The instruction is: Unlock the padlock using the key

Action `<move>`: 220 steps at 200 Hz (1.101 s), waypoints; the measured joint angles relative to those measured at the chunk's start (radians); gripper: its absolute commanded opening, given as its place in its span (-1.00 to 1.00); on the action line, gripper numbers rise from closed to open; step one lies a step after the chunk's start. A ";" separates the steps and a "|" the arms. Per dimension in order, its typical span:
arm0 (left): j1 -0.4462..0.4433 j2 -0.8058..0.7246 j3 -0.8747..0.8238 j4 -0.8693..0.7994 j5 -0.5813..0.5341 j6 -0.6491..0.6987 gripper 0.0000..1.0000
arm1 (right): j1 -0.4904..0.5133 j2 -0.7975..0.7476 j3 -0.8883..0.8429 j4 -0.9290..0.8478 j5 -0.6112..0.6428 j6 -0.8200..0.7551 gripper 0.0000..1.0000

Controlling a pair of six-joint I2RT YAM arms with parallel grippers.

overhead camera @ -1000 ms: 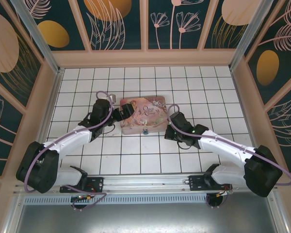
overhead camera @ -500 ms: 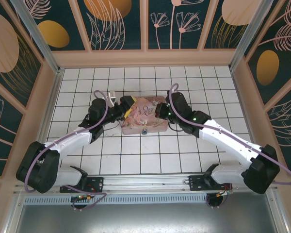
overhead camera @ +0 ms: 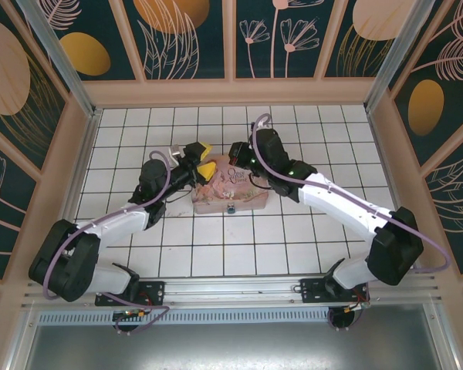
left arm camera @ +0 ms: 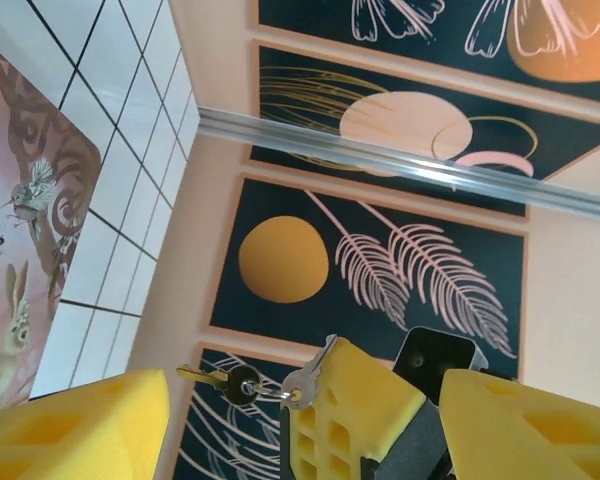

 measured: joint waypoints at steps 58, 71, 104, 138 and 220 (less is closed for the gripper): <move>-0.016 0.070 -0.002 0.110 -0.035 -0.129 0.36 | 0.000 0.028 0.000 0.092 -0.024 0.037 -1.00; -0.024 0.092 0.003 0.136 -0.044 -0.148 0.36 | 0.000 0.032 0.000 0.109 -0.028 0.046 -1.00; -0.039 0.150 0.023 0.196 -0.058 -0.196 0.33 | 0.003 0.048 0.003 0.144 -0.035 0.060 -1.00; -0.046 0.195 0.042 0.266 -0.080 -0.245 0.30 | 0.011 0.058 0.006 0.164 -0.044 0.068 -1.00; -0.047 0.217 0.057 0.338 -0.107 -0.280 0.05 | 0.014 0.066 0.002 0.201 -0.051 0.083 -1.00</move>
